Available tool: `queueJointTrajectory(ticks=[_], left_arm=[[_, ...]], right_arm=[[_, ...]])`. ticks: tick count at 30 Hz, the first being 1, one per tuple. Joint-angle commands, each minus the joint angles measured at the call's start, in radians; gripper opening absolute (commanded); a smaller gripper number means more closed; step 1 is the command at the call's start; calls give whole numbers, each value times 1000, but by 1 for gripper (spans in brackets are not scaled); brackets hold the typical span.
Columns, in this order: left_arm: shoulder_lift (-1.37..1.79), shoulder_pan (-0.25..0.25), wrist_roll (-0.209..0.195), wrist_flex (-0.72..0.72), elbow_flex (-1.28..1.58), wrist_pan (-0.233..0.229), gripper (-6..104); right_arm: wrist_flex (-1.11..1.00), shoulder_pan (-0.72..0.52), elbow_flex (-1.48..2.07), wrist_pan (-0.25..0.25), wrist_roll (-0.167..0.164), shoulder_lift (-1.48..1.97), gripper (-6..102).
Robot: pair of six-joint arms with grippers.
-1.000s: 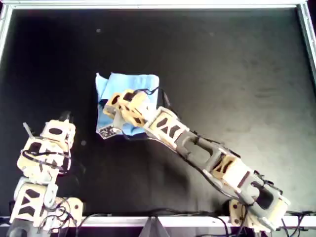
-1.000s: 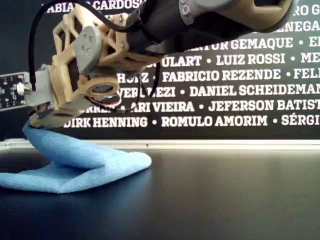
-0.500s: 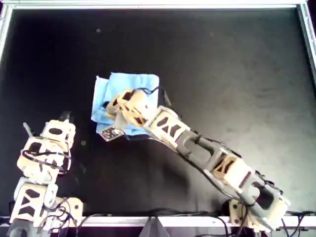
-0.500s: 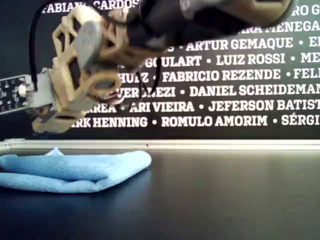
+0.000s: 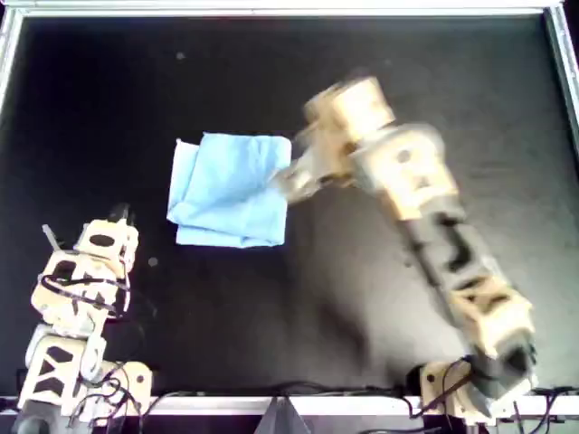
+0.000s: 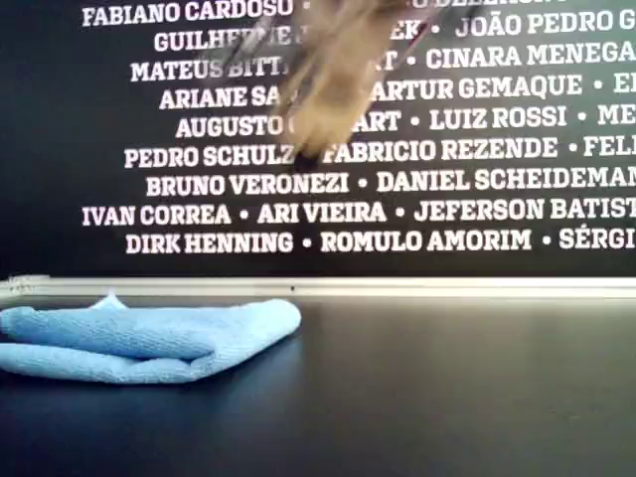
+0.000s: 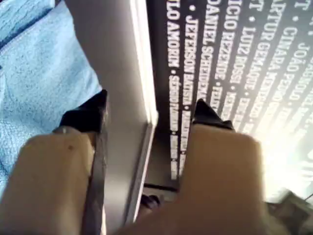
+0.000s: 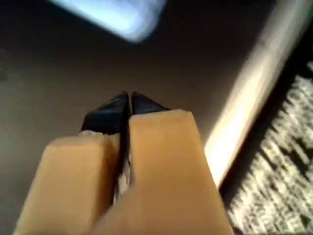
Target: Fold a cloth
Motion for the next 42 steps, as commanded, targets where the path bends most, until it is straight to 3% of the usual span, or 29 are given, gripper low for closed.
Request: queueJointTrajectory(ticks=[1,7,12,18,25,30,42], left_arm=[[20,12,8,-12,-12,3,61],[18,11,8,-12,-12,3,61],[18,9,8,-12,-12,3,61],[18,9,8,-12,-12,3,61],[18,-2,8,-12,-12,3,61],[18,-37,8,-12,-12,3,61],[18,-38,8,-12,-12,3,61]], right_arm=[[5,-69,161,8,-5,396,-1],[-64,-390,758,6,-6,917,-1],[-373,-660,1192,-12,-20,1278,-1],[-704,-667,1746,-12,-91,1617,-1],[-891,-667,2247,-12,-137,1944,-1],[-913,-666,2437,-12,-120,2043,-1],[-920,-664,2516,-14,-118,2040,-1]])
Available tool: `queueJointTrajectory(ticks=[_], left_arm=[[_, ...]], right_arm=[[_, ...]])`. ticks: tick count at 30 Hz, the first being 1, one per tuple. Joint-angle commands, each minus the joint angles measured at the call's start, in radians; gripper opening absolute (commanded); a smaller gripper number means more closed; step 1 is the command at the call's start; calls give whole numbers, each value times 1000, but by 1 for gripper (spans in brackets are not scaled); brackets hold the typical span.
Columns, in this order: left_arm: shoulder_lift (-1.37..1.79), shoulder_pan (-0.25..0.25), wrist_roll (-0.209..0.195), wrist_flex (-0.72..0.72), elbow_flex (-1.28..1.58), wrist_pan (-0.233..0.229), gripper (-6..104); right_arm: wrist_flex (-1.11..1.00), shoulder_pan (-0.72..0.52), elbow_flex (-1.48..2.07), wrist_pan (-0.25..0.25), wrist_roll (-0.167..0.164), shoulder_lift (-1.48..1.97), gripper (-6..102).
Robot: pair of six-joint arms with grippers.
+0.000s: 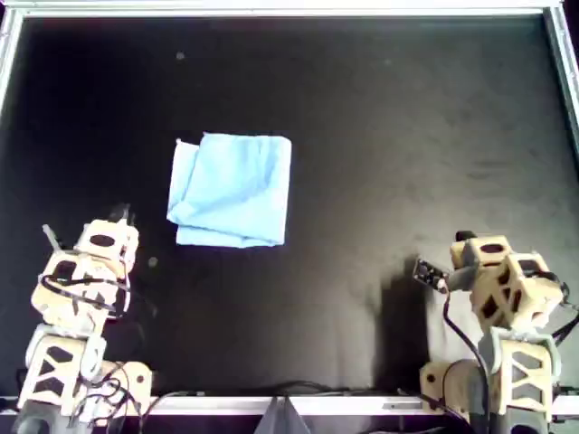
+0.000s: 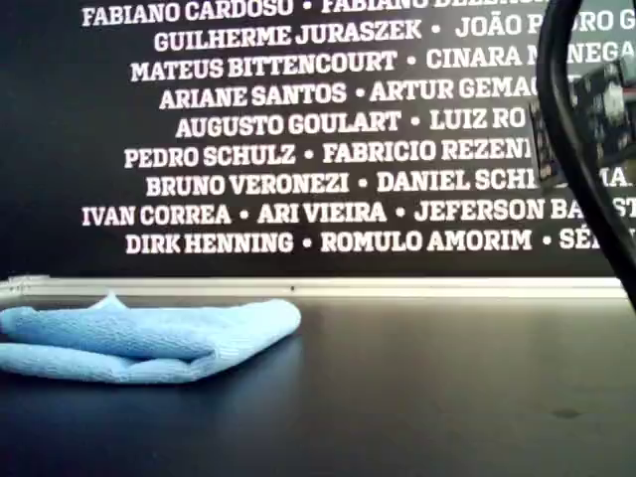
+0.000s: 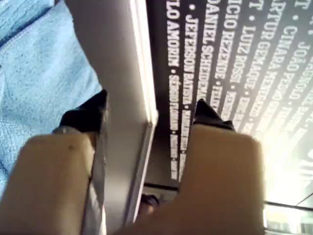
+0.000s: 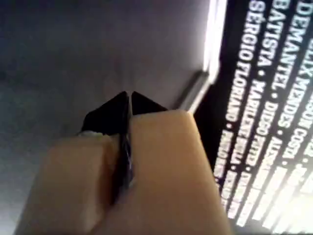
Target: Fold a cloth
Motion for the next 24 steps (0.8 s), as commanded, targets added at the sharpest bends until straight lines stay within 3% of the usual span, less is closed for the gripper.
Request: queueJointTrajectory(ticks=[1,7,12,14,15,20,24], left_arm=[[18,-28,8,-12,-12,3,61],[17,11,8,-11,-12,3,61],[17,109,8,-9,-12,3,61],[17,126,0,-2,-12,3,60],[17,129,-5,17,-12,3,60],[18,129,3,272,-12,5,60],[20,129,-6,454,-12,5,60]], right_arm=[[-69,-3,-14,-9,3,38,-1],[-241,-2,75,-9,6,38,0],[-282,71,83,-6,67,44,0],[-279,72,83,9,80,46,0],[-272,72,83,9,71,48,0],[-221,52,83,11,64,51,-1],[-51,46,83,11,63,51,-1]])
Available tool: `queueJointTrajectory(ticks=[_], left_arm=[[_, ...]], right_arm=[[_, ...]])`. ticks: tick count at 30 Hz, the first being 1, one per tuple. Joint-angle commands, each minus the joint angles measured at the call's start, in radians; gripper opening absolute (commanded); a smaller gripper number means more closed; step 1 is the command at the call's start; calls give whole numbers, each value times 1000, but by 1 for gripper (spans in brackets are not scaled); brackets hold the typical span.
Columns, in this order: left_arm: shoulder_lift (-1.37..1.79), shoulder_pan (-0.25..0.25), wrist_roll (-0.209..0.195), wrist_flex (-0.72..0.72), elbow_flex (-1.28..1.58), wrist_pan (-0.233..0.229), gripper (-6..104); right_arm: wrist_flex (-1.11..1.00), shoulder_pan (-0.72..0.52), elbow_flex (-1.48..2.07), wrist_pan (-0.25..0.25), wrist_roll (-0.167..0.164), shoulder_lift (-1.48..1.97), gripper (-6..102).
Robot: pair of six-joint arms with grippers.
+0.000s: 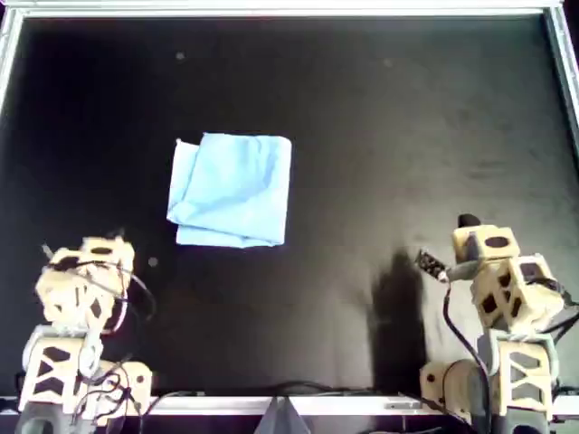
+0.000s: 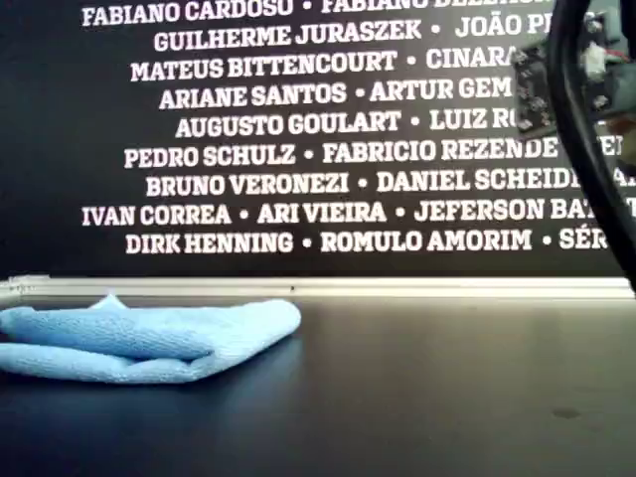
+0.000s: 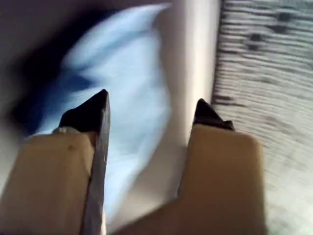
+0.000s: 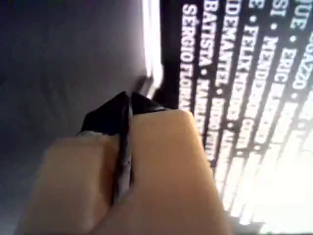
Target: Fold a cloth
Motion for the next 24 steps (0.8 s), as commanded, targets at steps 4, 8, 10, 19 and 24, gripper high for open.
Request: queueJointTrajectory(ticks=[4,8,10,19,24], left_arm=[[17,26,-6,144,-12,3,60],[15,29,-6,149,-12,2,60],[14,29,-6,166,-12,2,60],[17,29,-3,350,-12,2,60],[15,14,6,348,-12,3,60]], right_arm=[[298,-3,12,-5,-2,51,-1],[396,-3,12,-5,-2,51,-1],[423,-3,12,-5,-2,51,-1],[440,0,12,-3,-2,51,-1],[437,21,12,-8,-2,40,-1]])
